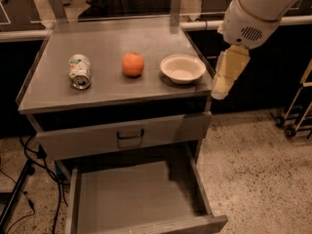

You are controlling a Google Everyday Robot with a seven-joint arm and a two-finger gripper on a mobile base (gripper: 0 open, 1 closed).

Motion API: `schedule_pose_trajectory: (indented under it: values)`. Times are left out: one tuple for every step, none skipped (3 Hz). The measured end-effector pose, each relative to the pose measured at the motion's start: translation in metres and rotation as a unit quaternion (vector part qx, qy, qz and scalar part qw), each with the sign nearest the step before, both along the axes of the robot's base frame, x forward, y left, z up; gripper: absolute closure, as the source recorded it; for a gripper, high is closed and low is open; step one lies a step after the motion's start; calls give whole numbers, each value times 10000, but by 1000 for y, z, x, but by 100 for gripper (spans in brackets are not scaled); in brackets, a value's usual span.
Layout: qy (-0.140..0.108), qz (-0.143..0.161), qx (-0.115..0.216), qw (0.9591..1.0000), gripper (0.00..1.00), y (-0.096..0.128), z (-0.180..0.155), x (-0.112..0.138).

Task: Place orange into middle drawer

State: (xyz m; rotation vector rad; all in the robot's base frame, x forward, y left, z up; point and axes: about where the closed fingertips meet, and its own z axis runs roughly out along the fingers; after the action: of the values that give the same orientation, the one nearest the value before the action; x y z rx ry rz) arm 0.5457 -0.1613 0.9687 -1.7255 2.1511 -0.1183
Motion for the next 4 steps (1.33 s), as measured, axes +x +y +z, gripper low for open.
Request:
schedule_pose_trajectory:
  values:
    - [-9, 8, 13, 10000, 0, 1, 0, 2]
    - [-80, 241, 144, 9996, 0, 26, 0, 8]
    - [-215, 549, 306, 9978, 0, 55, 9, 27]
    - [-261, 866, 400, 9951, 0, 80, 13, 43]
